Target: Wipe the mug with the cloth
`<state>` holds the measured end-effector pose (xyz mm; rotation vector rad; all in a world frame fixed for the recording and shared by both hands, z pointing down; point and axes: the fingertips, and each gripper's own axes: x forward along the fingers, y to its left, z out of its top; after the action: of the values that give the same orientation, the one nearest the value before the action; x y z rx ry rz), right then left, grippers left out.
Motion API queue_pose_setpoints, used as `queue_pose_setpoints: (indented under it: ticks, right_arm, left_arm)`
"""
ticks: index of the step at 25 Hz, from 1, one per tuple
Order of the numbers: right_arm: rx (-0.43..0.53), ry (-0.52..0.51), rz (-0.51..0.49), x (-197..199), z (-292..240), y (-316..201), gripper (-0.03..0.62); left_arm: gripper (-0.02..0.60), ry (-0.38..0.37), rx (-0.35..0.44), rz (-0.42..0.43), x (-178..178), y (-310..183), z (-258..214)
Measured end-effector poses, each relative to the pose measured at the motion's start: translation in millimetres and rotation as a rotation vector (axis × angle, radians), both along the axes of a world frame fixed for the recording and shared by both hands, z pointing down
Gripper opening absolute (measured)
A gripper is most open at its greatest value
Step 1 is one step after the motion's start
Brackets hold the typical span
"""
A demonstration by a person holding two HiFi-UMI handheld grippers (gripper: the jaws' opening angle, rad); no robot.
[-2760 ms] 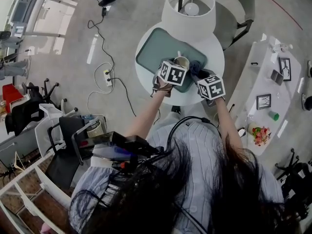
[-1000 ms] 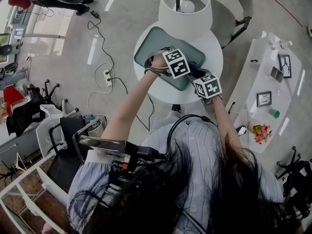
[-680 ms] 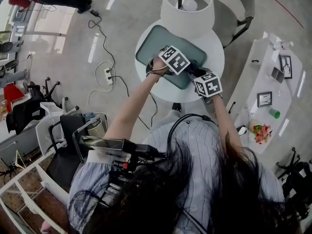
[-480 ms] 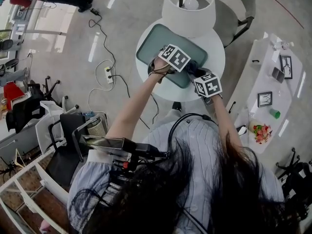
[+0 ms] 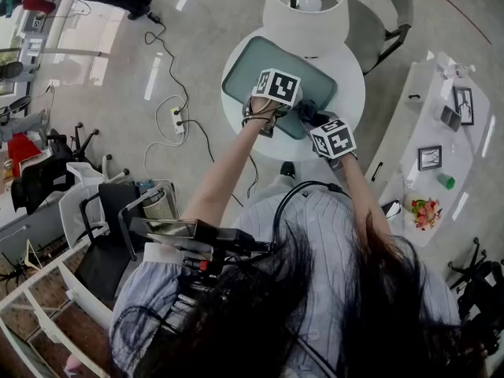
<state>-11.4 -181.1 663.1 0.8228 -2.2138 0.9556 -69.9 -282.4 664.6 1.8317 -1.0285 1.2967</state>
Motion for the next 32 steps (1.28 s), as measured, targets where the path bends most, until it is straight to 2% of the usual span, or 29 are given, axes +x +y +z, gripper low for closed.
queue_pose_setpoints:
  ticks: [3,6,12,14,15,17,21,23,27,29,32]
  right_arm:
    - [0.0,-0.001,0.005,-0.2,0.5,0.1,0.098]
    - [-0.004,-0.008,0.035,3.4,1.9,-4.0,0.098]
    - [-0.008,-0.008,0.052,12.2,3.4,-10.5,0.098]
    - [-0.005,-0.006,0.05,14.0,3.0,-11.9,0.098]
    - [-0.004,-0.007,0.047,14.3,2.7,-12.2,0.098]
    - [-0.001,-0.008,0.038,13.8,2.4,-11.4,0.098]
    - [-0.002,-0.018,0.028,10.3,1.9,-9.1,0.098]
    - [-0.004,-0.023,0.028,9.6,0.3,-7.8,0.098]
    - [-0.014,-0.024,0.014,7.9,3.2,0.9,0.098]
    - [-0.019,-0.027,0.01,6.8,2.9,4.6,0.098]
    - [-0.026,-0.036,0.015,7.0,3.1,8.7,0.098]
  left_arm:
    - [0.043,0.061,-0.027,-0.119,-4.3,4.3,-1.5]
    - [0.043,0.083,-0.043,-0.196,-12.8,10.9,1.2]
    - [0.043,0.115,-0.058,-0.229,-12.5,26.9,-0.5]
    - [0.043,0.107,-0.051,-0.175,-8.0,28.7,-1.7]
    - [0.043,0.098,-0.04,-0.115,-4.3,28.4,-3.1]
    - [0.043,0.047,0.01,0.055,0.1,25.2,-5.7]
    - [0.043,-0.164,0.21,0.527,3.7,12.2,-13.5]
    - [0.043,-0.209,0.268,0.71,15.2,7.3,-18.7]
    - [0.043,-0.171,0.255,0.907,42.0,9.6,-20.9]
    - [0.043,-0.2,0.25,1.021,50.5,12.9,-18.9]
    - [0.043,-0.28,0.268,1.207,58.1,16.9,-12.9]
